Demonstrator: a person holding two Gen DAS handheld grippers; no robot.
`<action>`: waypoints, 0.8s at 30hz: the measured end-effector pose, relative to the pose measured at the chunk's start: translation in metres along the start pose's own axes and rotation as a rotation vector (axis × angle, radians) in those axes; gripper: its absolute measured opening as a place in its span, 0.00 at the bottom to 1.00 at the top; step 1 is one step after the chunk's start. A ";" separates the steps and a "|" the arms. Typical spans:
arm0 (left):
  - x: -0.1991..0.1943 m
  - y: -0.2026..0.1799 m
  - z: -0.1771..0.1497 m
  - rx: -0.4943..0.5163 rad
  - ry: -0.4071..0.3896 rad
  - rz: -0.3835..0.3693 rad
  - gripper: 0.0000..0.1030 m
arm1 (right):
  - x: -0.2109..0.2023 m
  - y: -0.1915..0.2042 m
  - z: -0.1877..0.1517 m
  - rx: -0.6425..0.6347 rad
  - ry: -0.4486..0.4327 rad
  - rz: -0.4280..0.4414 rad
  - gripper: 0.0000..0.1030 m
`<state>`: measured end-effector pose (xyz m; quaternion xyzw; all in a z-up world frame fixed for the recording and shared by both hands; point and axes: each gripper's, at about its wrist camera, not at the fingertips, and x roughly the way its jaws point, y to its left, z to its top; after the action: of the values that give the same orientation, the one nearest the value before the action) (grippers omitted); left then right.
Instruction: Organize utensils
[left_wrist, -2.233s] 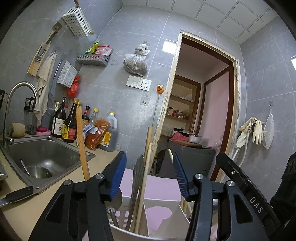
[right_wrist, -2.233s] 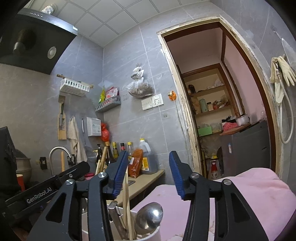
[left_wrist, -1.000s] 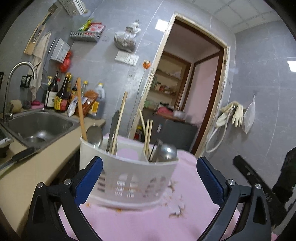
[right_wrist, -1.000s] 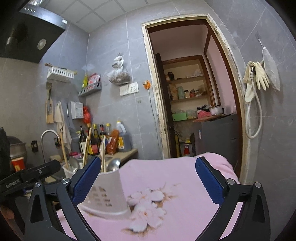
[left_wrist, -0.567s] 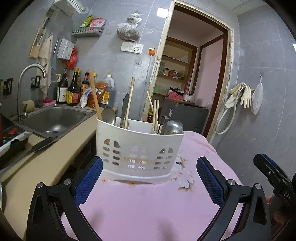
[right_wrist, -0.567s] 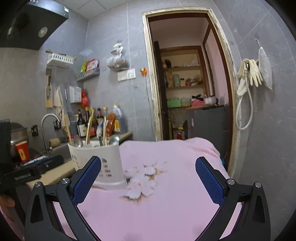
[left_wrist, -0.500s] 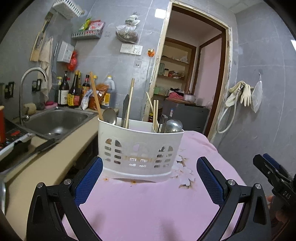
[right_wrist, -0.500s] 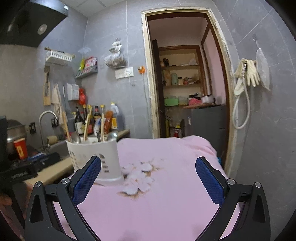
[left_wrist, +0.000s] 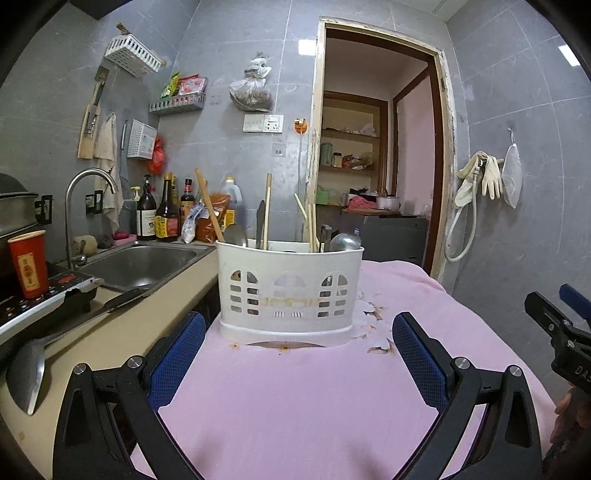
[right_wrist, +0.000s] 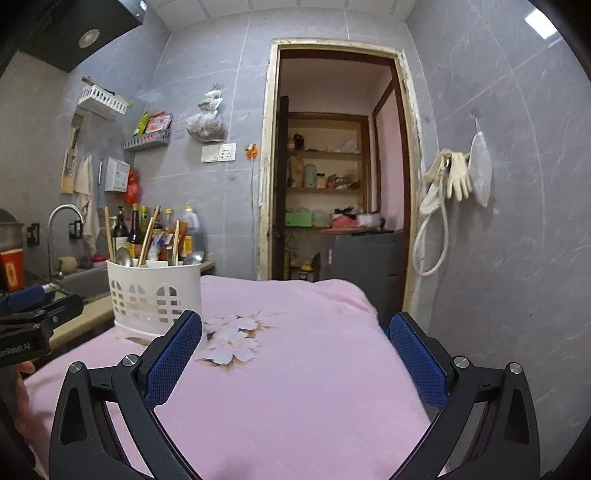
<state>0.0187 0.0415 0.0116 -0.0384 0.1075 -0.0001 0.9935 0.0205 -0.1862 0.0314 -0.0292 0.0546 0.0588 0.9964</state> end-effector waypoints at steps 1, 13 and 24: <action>-0.002 0.000 -0.001 0.000 -0.005 0.007 0.97 | -0.003 0.001 -0.001 -0.004 -0.007 -0.009 1.00; -0.024 0.001 -0.014 -0.001 -0.049 0.053 0.97 | -0.018 0.009 -0.015 -0.010 -0.007 -0.048 1.00; -0.027 0.003 -0.019 -0.010 -0.044 0.059 0.97 | -0.023 0.010 -0.017 0.001 -0.009 -0.041 1.00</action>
<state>-0.0112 0.0430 -0.0010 -0.0400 0.0868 0.0305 0.9950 -0.0051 -0.1796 0.0168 -0.0296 0.0497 0.0387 0.9976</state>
